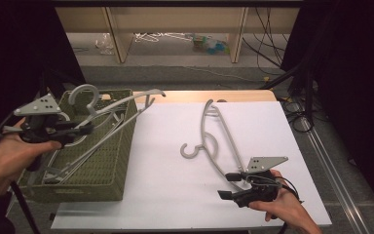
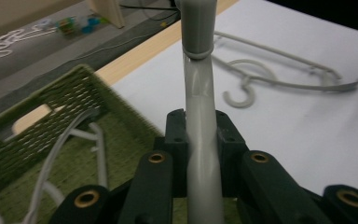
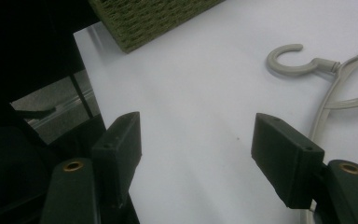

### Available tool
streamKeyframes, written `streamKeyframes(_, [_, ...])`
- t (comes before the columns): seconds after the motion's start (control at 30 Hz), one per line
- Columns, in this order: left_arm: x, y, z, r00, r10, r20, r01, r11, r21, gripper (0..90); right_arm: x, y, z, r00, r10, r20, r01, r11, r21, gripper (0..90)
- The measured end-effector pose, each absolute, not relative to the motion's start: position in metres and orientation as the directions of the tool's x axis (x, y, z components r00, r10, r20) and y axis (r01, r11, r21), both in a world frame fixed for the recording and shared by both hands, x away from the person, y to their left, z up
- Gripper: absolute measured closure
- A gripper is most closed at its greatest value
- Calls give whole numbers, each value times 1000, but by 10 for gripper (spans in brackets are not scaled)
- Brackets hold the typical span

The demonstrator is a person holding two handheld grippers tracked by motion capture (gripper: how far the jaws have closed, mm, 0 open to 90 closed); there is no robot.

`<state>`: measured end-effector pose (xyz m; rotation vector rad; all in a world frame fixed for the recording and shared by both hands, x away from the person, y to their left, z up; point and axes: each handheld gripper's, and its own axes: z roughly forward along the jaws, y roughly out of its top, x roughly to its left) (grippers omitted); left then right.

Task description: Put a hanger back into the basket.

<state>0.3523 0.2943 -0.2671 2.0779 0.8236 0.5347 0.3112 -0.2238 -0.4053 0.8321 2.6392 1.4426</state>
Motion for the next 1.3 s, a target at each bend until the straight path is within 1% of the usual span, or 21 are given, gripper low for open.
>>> streamKeyframes(0.03, [353,300,-268,668,742,57,409,-430,805,789,311,-224,-405,-855,462,235,447,429,785,341])
streamKeyframes(0.23, [364,325,-279,629,776,39,435,-394,810,789,312,-224,-407,-854,467,231,445,423,789,327])
streamKeyframes(0.3, [370,337,-285,599,800,33,460,-377,804,789,312,-224,-408,-853,468,232,446,421,790,325])
streamKeyframes(0.47, [375,352,-294,567,824,10,491,-347,799,789,312,-224,-408,-850,472,234,451,421,787,309])
streamKeyframes(0.57, [378,360,-299,547,837,13,512,-347,786,789,313,-224,-410,-850,469,238,454,427,782,292])
streamKeyframes(0.77, [385,367,-309,524,852,22,544,-354,761,789,313,-224,-411,-845,477,240,461,424,780,269])
streamKeyframes(0.83, [387,368,-312,522,852,39,552,-372,746,789,313,-224,-411,-845,478,240,461,423,780,267])
streamKeyframes(0.87, [389,371,-312,542,838,60,559,-413,719,789,313,-224,-411,-844,479,240,462,422,780,261])
streamKeyframes(1.03, [401,370,-321,541,840,46,592,-419,689,788,314,-224,-412,-835,494,241,469,413,781,220])
streamKeyframes(1.3, [421,361,-339,539,842,-7,625,-395,673,788,315,-224,-413,-839,490,237,462,410,786,213])
